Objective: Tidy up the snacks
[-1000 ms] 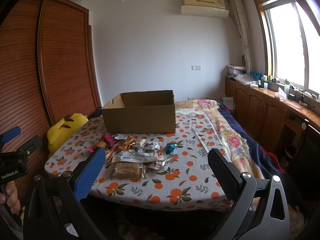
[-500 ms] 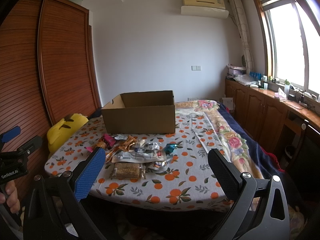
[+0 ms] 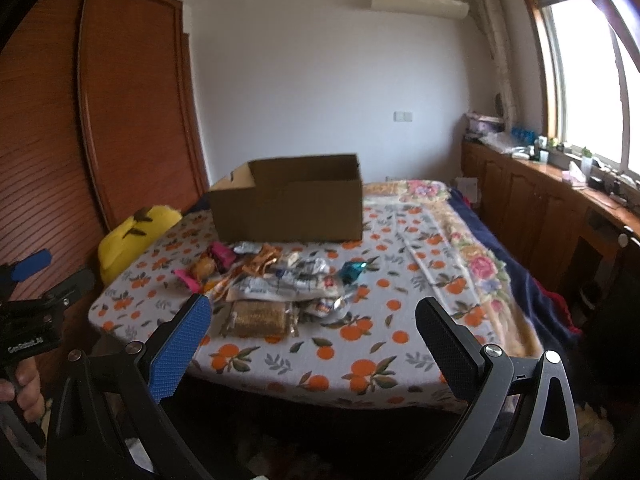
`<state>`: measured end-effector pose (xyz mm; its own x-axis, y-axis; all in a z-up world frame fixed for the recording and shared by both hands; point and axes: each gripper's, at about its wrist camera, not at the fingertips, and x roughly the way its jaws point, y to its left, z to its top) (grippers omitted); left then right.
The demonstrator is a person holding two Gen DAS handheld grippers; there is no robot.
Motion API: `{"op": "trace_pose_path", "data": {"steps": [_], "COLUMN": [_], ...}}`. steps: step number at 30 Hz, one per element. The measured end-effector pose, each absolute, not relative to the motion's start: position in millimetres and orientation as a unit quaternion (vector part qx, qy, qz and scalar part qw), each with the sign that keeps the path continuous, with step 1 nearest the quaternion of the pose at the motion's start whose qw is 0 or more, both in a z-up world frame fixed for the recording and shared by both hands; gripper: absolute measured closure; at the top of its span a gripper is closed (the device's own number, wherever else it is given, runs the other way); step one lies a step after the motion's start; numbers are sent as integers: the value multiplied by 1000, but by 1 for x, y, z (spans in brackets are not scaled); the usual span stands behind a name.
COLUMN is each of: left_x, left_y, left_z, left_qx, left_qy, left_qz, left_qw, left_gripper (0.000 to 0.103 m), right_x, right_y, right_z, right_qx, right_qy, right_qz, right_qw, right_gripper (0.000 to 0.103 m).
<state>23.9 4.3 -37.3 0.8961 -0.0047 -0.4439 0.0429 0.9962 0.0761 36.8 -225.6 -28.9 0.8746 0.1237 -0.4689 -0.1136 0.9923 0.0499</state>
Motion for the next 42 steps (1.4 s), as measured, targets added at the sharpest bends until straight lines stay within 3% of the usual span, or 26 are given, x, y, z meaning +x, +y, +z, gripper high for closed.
{"op": "trace_pose_path", "data": {"steps": [22, 42], "left_x": [104, 167], "left_y": [19, 37], "left_z": [-84, -114], "left_qx": [31, 8], "left_qy": [299, 350], "left_qz": [-47, -130], "left_qw": [953, 928], "left_gripper": [2, 7], "right_x": [150, 216], "right_y": [-183, -145], "right_z": [-106, -161], "right_qx": [-5, -32], "right_qy": [366, 428], "right_qz": [196, 179], "right_qw": [910, 885], "right_gripper": [2, 3]}}
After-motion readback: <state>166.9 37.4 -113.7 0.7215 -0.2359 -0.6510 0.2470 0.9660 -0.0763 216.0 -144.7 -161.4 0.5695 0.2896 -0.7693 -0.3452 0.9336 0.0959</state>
